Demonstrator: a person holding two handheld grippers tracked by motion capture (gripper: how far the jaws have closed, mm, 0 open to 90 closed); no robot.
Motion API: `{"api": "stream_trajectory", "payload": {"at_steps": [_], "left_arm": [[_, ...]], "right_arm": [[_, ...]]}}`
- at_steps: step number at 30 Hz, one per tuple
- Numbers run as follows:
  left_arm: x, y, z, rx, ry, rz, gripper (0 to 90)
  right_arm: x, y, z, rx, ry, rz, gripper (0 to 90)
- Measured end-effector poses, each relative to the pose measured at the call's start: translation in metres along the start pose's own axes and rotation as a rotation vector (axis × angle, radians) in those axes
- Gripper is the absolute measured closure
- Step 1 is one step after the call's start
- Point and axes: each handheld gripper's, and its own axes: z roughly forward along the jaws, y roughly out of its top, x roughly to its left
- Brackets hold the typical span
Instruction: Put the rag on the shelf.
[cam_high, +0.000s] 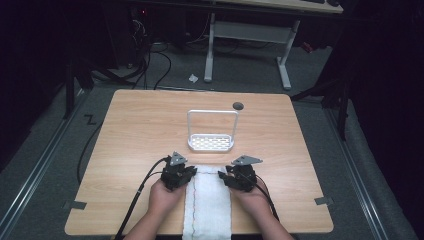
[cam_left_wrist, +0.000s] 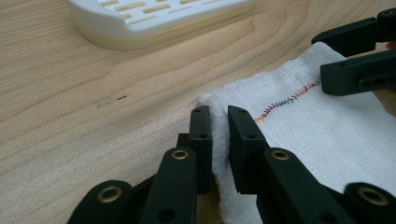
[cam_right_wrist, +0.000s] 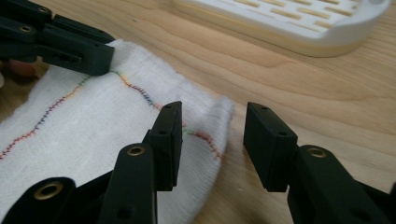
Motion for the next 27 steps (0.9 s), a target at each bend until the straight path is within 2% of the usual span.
{"api": "stream_trajectory", "payload": {"at_steps": [2,8,12,15,19,22,24,27], "left_arm": [[0.0003,0.0,0.0,0.0,-0.002,-0.003,80.6],[0.0012,-0.0001,0.0,-0.001,-0.009,-0.007,80.8],[0.0022,-0.0001,-0.0003,0.002,-0.016,-0.014,81.1],[0.0022,-0.0002,-0.0004,0.002,-0.016,-0.015,81.1],[0.0027,-0.0004,-0.0005,0.001,-0.019,-0.02,81.1],[0.003,-0.0004,-0.0005,0.001,-0.022,-0.022,81.3],[0.0027,-0.0005,-0.0008,0.002,-0.021,-0.018,81.4],[0.0039,-0.0006,-0.0023,0.005,-0.041,-0.013,82.4]], "right_arm": [[0.003,-0.0007,0.0016,0.005,-0.012,-0.018,59.9],[0.0043,-0.0024,0.0021,-0.003,0.028,-0.029,74.8],[0.0011,-0.003,0.0023,0.0,0.06,0.008,80.7],[0.0029,-0.0033,0.002,-0.004,0.049,-0.001,84.6],[0.0066,-0.0033,0.002,-0.009,0.025,-0.038,85.7],[0.0064,-0.0031,0.0012,-0.005,0.027,-0.029,85.9],[0.0071,-0.0033,0.0011,-0.01,0.023,-0.043,85.9],[0.0082,-0.0036,-0.001,-0.017,0.022,-0.042,86.0]]}}
